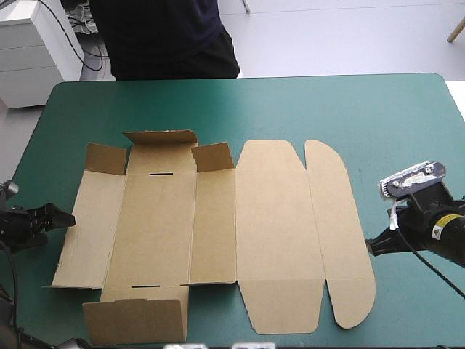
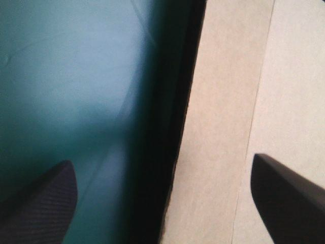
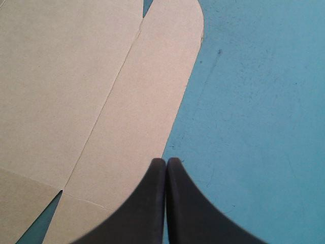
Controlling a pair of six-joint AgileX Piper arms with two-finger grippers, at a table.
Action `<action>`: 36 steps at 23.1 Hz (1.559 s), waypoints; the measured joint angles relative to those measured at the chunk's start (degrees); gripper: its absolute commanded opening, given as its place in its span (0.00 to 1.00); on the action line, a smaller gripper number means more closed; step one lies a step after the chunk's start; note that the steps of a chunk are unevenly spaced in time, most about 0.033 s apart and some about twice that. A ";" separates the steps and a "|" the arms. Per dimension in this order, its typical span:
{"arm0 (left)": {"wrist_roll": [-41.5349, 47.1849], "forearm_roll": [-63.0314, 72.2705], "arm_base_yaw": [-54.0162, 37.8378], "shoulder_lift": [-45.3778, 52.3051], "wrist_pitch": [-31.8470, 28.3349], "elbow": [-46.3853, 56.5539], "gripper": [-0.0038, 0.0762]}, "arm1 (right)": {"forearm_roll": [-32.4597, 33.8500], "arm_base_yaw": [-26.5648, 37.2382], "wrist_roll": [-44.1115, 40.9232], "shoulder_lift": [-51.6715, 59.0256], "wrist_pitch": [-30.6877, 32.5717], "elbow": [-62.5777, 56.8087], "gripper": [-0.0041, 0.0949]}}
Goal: Fold the box
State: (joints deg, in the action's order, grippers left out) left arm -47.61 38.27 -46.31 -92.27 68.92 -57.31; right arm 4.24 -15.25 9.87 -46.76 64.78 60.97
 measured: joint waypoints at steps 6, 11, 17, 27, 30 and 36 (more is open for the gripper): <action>-2.39 -0.90 -0.04 0.00 -0.12 3.41 0.87 | 0.00 0.02 0.00 0.00 -0.12 0.00 0.02; -2.80 -0.72 -0.04 0.24 -0.21 3.89 0.78 | 0.00 0.02 0.00 0.00 -0.57 0.00 0.02; -3.63 0.34 -0.04 0.47 -0.46 6.09 0.70 | 0.00 0.02 0.00 0.00 -0.81 0.00 0.02; -4.63 0.11 4.93 1.98 -0.68 7.14 0.70 | -0.02 0.02 0.00 0.00 -0.98 0.00 0.02; -4.11 -0.67 7.42 2.36 -0.75 7.96 0.70 | -0.07 0.02 0.00 0.00 -0.98 0.00 0.02; -4.49 0.65 9.94 3.32 -0.79 10.30 0.56 | -0.07 0.02 0.00 0.00 -1.23 0.00 0.02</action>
State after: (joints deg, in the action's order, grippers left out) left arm -52.11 38.93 -36.36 -88.96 68.13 -47.00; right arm 4.18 -15.23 9.87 -46.76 63.55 60.97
